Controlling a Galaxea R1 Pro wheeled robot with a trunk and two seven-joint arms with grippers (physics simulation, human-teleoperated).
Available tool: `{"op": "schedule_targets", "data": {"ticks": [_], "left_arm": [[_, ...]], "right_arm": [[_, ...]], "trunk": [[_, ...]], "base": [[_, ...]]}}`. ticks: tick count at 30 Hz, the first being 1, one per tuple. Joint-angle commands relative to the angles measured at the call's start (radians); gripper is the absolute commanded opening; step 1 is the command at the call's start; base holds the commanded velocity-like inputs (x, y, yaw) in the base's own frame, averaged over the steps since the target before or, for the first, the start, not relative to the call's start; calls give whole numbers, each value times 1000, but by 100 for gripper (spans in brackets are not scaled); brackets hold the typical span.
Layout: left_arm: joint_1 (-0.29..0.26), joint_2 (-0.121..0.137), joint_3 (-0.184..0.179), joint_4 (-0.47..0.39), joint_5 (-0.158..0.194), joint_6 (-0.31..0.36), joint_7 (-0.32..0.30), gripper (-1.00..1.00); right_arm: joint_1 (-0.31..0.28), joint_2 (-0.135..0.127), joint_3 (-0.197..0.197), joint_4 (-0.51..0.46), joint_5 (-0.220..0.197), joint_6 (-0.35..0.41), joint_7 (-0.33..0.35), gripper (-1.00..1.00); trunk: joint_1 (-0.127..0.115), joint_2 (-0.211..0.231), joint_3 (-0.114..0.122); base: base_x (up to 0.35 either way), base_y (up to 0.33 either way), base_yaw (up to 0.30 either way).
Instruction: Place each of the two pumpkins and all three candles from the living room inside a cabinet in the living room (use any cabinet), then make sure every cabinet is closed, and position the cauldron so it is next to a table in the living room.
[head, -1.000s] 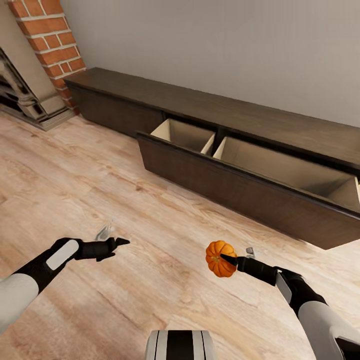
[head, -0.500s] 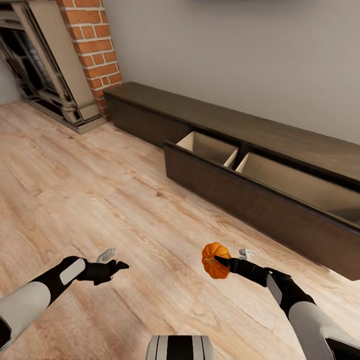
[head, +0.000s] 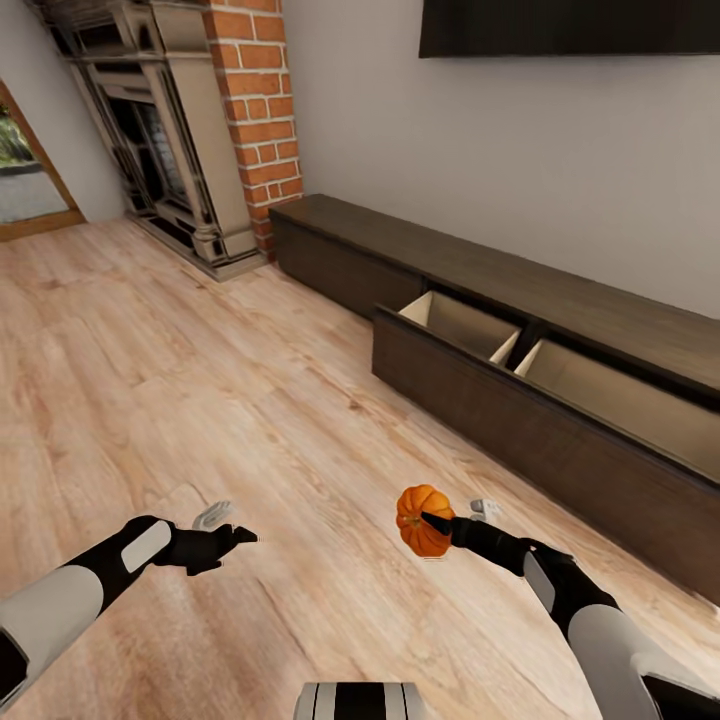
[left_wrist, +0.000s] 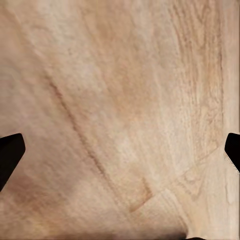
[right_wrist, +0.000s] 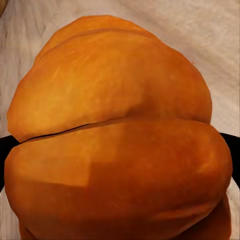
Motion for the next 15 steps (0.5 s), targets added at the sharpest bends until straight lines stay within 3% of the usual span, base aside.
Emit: {"op": "schedule_targets", "data": {"ticks": [1, 8, 15], "left_arm": [[0, 0, 0, 0, 0, 0, 0, 100], [0, 0, 0, 0, 0, 0, 0, 100], [0, 0, 0, 0, 0, -2, 1, 100]], "right_arm": [[0, 0, -1, 0, -1, 0, 0, -100], [0, 0, -1, 0, -1, -2, 2, -100], [0, 0, -1, 0, -1, -2, 2, -100]], "trunk": [[0, 0, 5], [-4, 2, 37], [-7, 4, 65]], "base": [[0, 0, 276], [0, 0, 267], [0, 0, 32]]}}
